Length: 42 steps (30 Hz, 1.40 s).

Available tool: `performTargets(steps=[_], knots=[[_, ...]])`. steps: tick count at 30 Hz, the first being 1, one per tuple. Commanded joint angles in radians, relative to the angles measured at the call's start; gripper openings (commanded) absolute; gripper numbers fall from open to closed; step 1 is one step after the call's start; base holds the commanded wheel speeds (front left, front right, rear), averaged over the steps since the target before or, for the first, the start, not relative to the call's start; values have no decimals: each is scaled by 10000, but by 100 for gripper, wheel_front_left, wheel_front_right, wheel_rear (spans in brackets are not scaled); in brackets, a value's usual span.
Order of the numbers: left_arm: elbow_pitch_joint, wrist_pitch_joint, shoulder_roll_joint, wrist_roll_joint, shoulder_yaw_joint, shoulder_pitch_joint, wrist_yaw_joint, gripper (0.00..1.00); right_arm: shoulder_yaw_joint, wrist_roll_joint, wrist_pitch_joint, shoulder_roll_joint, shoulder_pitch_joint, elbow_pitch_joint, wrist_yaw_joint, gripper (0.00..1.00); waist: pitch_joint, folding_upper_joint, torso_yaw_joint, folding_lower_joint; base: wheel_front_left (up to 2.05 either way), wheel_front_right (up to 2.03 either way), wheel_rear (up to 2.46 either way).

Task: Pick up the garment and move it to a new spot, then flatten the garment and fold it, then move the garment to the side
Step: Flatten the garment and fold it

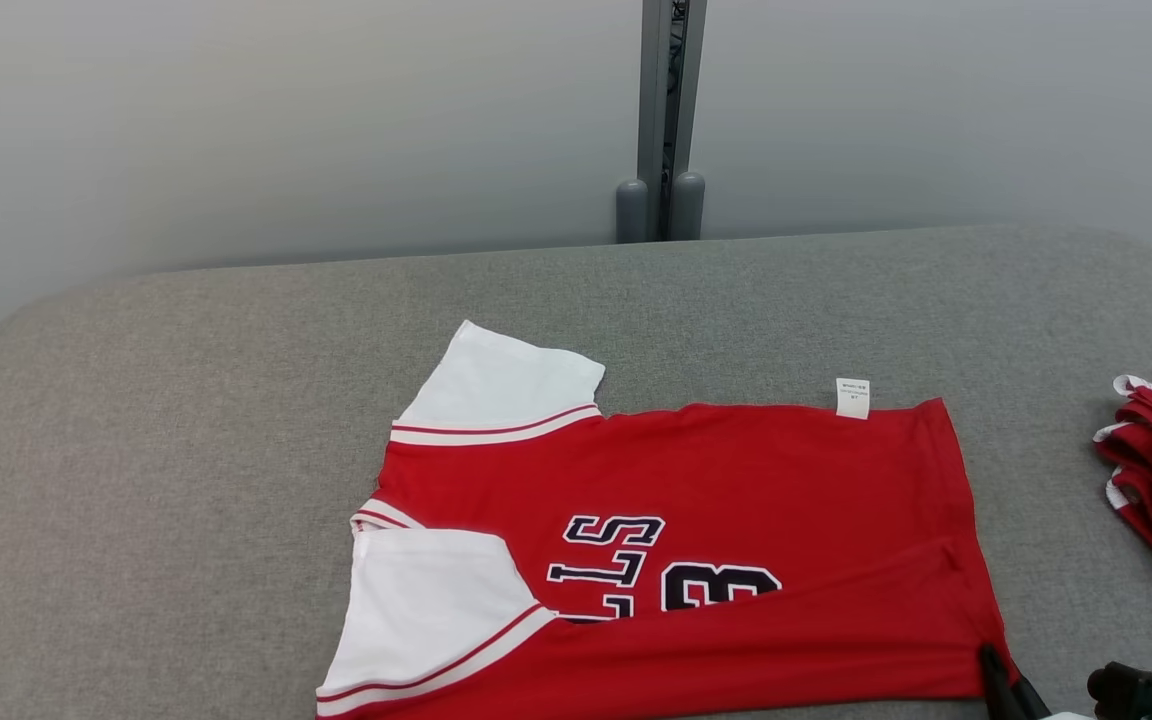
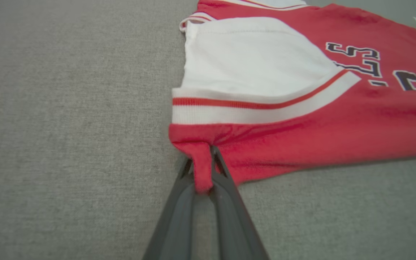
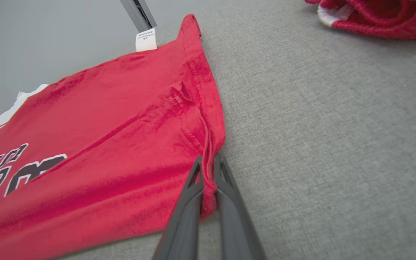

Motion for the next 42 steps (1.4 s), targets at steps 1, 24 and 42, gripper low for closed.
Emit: performTargets(steps=[1,24,42], knots=[[5,2,107,-80,13,63,35,0,-25,72,-2,-191,101,40,-7,0,29,-1,3,0,0,0,0],[1228,15,463,1594,44,-5599,-766,100,-133,-844,381,-882,-4494,1238,-4,100,1962,-1,120,0,0,0,0],[3997,1470,643,388,-2306,-9438,-1384,100,1043,-191,1785,-1208,-6859,3034,-4,71,3322,-1,139,0,0,0,0]])
